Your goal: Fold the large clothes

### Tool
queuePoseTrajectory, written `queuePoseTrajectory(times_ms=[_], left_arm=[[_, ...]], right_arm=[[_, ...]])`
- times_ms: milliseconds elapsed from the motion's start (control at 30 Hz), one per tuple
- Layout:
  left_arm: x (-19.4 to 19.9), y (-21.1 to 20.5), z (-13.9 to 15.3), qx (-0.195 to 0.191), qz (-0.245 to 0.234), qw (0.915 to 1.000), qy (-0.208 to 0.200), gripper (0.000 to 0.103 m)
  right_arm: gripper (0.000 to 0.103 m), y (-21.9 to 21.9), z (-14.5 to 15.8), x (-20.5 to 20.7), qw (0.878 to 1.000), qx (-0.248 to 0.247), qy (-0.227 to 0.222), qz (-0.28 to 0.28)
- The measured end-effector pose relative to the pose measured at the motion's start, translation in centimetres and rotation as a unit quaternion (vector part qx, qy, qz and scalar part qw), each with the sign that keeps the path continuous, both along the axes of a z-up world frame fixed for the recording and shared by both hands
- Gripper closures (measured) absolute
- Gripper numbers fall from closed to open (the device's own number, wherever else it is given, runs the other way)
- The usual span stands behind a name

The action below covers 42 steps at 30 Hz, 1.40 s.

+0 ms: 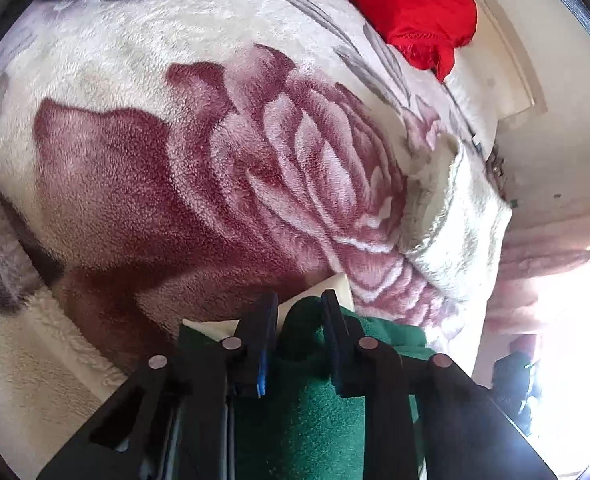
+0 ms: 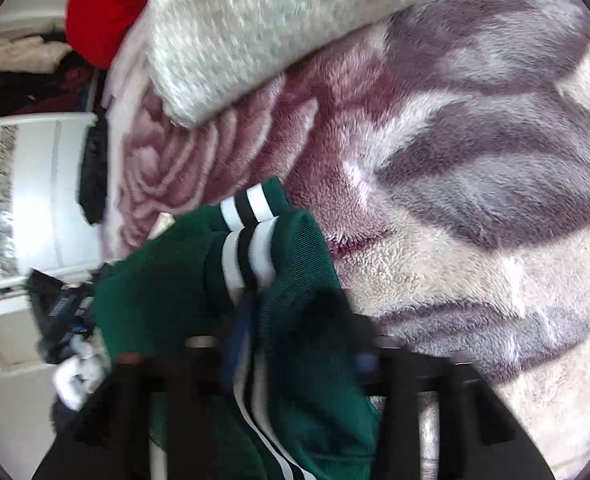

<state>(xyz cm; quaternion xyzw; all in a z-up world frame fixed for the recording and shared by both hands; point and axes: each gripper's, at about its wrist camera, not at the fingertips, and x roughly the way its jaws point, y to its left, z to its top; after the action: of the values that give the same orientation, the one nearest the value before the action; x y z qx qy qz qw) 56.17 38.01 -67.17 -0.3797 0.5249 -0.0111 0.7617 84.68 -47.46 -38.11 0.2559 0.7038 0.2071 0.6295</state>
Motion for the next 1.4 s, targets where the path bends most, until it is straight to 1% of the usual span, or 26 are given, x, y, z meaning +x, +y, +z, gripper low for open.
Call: queuePoseTrajectory(times_ms=[67,167,200,233,267,400,467,533,567,600,700,767,800,867,900,933,967,1000,1033,1067,1167,1267,1300,1333,1367,1400], left_arm=[[-0.4,0.1,0.3,-0.009,0.007,0.9999,-0.007,0.084],[-0.6,0.0,0.3,-0.005,0.014,0.9998,-0.011,0.084],[-0.5,0.1,0.3,-0.002,0.014,0.9998,-0.01,0.084],[-0.5,0.1,0.4,0.0,0.014,0.9998,-0.01,0.084],[-0.5,0.1,0.5,0.002,0.013,0.9999,-0.011,0.084],[-0.9,0.2,1.2,0.002,0.011,0.9998,-0.018,0.088],[-0.9,0.5,1.4,-0.001,0.014,0.9997,-0.02,0.089],[-0.9,0.9,1.1,-0.008,0.021,0.9996,-0.017,0.089],[-0.8,1.1,0.9,-0.014,0.025,0.9995,-0.015,0.089],[-0.7,1.2,0.8,-0.017,0.026,0.9994,-0.014,0.089],[-0.3,0.9,0.6,-0.019,0.024,0.9995,-0.001,0.089],[-0.2,0.9,0.7,-0.018,0.026,0.9994,0.012,0.089],[-0.3,1.0,0.8,-0.019,0.032,0.9991,0.02,0.089],[-0.6,1.2,1.3,-0.022,0.036,0.9988,0.024,0.088],[-0.8,1.3,1.8,-0.011,0.036,0.9989,0.029,0.088],[-1.2,1.1,2.7,0.015,0.034,0.9989,0.028,0.088],[-1.5,0.9,3.6,0.04,0.03,0.9985,0.024,0.08],[-1.8,0.7,4.1,0.057,0.026,0.9978,0.02,0.071],[-2.3,0.2,4.9,0.079,0.014,0.9967,0.013,0.046],[-2.7,-0.2,5.4,0.09,0.008,0.9958,0.009,0.029],[-4.7,-1.8,6.6,0.135,-0.003,0.9909,0.007,0.028],[-6.5,-2.9,6.6,0.156,-0.002,0.9876,0.018,0.028],[-7.1,-3.2,6.5,0.161,0.0,0.9867,0.022,0.028],[-7.8,-3.5,6.3,0.166,0.004,0.9857,0.027,0.028],[-8.5,-3.7,6.1,0.169,0.007,0.9851,0.032,0.028],[-9.0,-3.7,6.0,0.168,0.007,0.9851,0.036,0.028]], right_arm=[[0.017,-0.9,-0.2,-0.1,1.0,0.022,0.009,-0.008],[0.018,0.2,-3.7,0.4,0.997,0.056,0.052,-0.008],[0.034,1.0,-4.8,0.5,0.996,0.07,0.06,-0.013],[0.054,2.2,-5.5,0.7,0.995,0.08,0.05,-0.019],[0.088,2.8,-5.1,0.7,0.997,0.063,0.031,-0.011],[0.093,2.7,-0.3,-0.5,0.997,0.039,-0.063,-0.022],[0.093,2.5,2.1,-0.7,0.994,0.048,-0.094,-0.042],[0.093,2.7,3.9,-0.5,0.99,0.058,-0.122,-0.04],[0.093,2.6,4.1,-0.1,0.988,0.053,-0.137,-0.045],[0.093,2.5,3.7,0.5,0.988,0.051,-0.135,-0.045],[0.093,3.4,-0.6,2.1,0.995,0.024,-0.092,-0.033],[0.089,3.5,-3.5,2.3,0.999,0.02,-0.039,-0.012],[0.073,3.4,-4.1,2.2,1.0,0.022,-0.02,-0.01],[0.051,1.9,-4.3,1.9,0.999,0.032,0.009,-0.028],[0.044,1.1,-3.9,1.6,0.998,0.043,0.01,-0.033],[0.04,0.0,-3.4,1.1,0.998,0.055,0.012,-0.039],[0.031,-1.0,-2.9,0.5,0.997,0.061,0.015,-0.043],[0.026,-1.8,-2.5,-0.3,0.997,0.068,0.018,-0.043],[0.025,-2.5,-2.1,-1.4,0.996,0.075,0.027,-0.041],[0.025,-3.1,-2.0,-2.8,0.995,0.081,0.038,-0.039],[0.025,-3.5,-2.0,-7.4,0.992,0.095,0.081,-0.023],[0.025,-2.9,-2.6,-11.6,0.989,0.106,0.103,-0.02],[0.028,-2.4,-2.8,-12.2,0.989,0.102,0.102,-0.02],[0.036,-2.0,-3.1,-13.0,0.991,0.095,0.093,-0.026],[0.086,-1.7,-3.2,-13.8,0.992,0.09,0.083,-0.037],[0.1,-1.5,-3.5,-14.3,0.99,0.099,0.087,-0.041]])
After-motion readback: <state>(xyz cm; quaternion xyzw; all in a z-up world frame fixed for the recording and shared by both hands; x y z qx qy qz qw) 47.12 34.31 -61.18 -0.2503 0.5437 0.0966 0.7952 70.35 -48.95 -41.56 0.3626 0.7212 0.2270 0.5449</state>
